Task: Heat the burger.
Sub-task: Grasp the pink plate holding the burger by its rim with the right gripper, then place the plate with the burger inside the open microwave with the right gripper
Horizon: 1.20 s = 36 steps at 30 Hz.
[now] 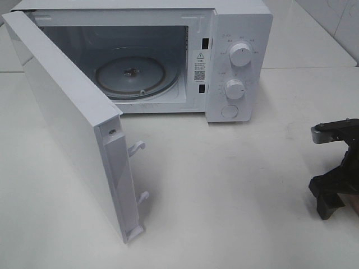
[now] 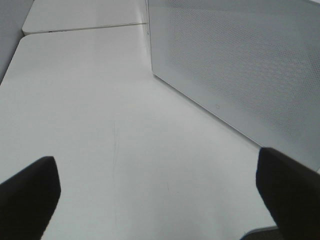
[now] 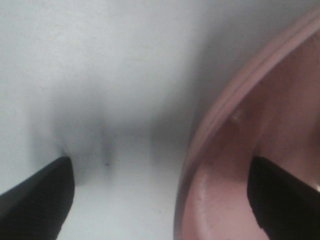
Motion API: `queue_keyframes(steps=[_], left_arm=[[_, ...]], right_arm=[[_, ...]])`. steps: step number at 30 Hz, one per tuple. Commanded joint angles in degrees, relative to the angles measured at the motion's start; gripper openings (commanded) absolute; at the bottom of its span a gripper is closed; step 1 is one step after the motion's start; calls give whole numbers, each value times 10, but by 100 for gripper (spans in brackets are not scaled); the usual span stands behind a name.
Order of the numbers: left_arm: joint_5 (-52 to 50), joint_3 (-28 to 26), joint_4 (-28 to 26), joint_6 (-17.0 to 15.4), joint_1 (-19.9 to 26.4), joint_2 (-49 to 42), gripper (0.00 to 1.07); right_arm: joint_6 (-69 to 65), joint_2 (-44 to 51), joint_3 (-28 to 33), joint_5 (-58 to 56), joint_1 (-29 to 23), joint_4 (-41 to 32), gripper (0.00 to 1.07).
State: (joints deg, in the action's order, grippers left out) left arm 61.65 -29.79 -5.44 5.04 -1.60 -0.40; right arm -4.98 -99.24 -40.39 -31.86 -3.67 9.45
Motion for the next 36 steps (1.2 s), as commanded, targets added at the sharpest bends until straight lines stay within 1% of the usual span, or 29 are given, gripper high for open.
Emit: queue_keyframes(steps=[1, 2, 3, 4, 5, 6, 7, 8, 9, 10, 11, 12, 13, 14, 15, 16, 17, 19, 31, 35, 36], left_arm=[[-5, 2, -2, -1, -3, -8, 100], [-5, 2, -2, -1, -3, -8, 100], [-5, 2, -2, -1, -3, -8, 100], [-5, 2, -2, -1, -3, -8, 100], [-5, 2, -2, -1, -3, -8, 100], [-5, 2, -2, -1, -3, -8, 100], [-5, 2, -2, -1, -3, -8, 100], [-5, 2, -2, -1, -3, -8, 100], [-5, 2, -2, -1, -3, -8, 100], [-5, 2, -2, -1, -3, -8, 100], [-5, 2, -2, -1, -3, -8, 100], [-5, 2, -2, -1, -3, -8, 100], [-5, 2, -2, -1, -3, -8, 100], [-5, 2, -2, -1, -3, -8, 100], [-5, 2, -2, -1, -3, -8, 100], [-5, 2, -2, -1, -3, -8, 100], [-5, 2, -2, -1, -3, -8, 100], [-5, 2, -2, -1, -3, -8, 100], [-5, 2, -2, -1, -3, -8, 100], [-5, 2, -2, -1, -3, -8, 100], [-5, 2, -2, -1, -3, -8, 100]], right_arm=[[-7, -2, 1, 7, 3, 13, 80], [-7, -2, 1, 7, 3, 18, 76], [-7, -2, 1, 7, 3, 18, 76], [-8, -2, 1, 5, 3, 21, 67], [-8, -2, 1, 5, 3, 21, 67], [-10, -2, 1, 5, 3, 22, 62], [-10, -2, 1, 5, 3, 23, 52], [-10, -2, 1, 5, 3, 23, 52], [-13, -2, 1, 5, 3, 26, 40], [-13, -2, 1, 5, 3, 26, 40], [-21, -2, 1, 4, 3, 29, 34], [-36, -2, 1, 3, 3, 37, 23], [-36, -2, 1, 3, 3, 37, 23], [-42, -2, 1, 3, 3, 41, 17], [-52, -2, 1, 2, 3, 50, 9], [-52, -2, 1, 2, 3, 50, 9], [-54, -2, 1, 1, 3, 52, 2], [-54, -2, 1, 0, 3, 51, 0], [-87, 10, 1, -17, -2, 53, 0], [-136, 31, 1, -39, -25, 99, 0], [-136, 31, 1, -39, -25, 99, 0]])
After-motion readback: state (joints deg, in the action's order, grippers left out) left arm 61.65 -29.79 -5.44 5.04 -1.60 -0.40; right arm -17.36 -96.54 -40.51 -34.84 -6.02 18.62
